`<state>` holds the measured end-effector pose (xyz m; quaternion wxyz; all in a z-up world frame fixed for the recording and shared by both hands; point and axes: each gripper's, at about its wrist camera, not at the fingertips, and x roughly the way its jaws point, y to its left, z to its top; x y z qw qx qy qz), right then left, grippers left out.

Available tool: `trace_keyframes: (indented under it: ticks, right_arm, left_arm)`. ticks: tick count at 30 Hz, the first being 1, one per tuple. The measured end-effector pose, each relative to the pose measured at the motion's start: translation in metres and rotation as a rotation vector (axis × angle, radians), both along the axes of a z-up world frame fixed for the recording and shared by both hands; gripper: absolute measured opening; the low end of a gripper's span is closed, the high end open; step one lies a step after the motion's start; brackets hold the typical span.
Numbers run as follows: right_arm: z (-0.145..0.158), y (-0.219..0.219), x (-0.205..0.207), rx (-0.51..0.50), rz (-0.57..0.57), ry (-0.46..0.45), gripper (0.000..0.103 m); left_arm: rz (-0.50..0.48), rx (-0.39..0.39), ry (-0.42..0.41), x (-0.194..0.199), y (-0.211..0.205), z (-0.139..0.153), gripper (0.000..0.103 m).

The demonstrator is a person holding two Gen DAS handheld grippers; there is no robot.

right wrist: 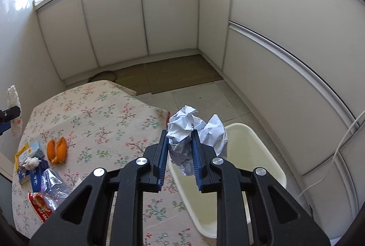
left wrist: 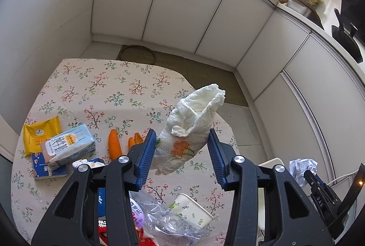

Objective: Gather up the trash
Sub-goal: 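Carry both items over the white bin and open both tools to drop them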

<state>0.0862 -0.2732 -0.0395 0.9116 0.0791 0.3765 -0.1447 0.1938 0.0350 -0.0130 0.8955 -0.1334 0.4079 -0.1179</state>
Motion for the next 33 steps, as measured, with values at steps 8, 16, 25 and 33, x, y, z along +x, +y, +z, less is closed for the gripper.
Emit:
trace_keyframes:
  ticks: [8,16,25,33]
  right_arm:
    - [-0.022,-0.041,-0.007,-0.042,-0.149,0.113,0.023]
    - [-0.017,-0.063,-0.024,-0.139,-0.246,0.105,0.055]
    - [-0.009,-0.096,-0.062,-0.199,-0.354,0.072,0.074]
    - [-0.013,-0.132,-0.098,-0.183,-0.455,0.091,0.079]
  left_arm:
    - [-0.066,0.019,0.006,0.0,-0.042,-0.006,0.044]
    - [-0.176,0.03,0.002,-0.004,-0.101,-0.009,0.044]
    - [-0.368,-0.041,0.023,-0.007,-0.166,-0.016,0.044]
    - [-0.526,-0.049,0.058,-0.009,-0.224,-0.037,0.044]
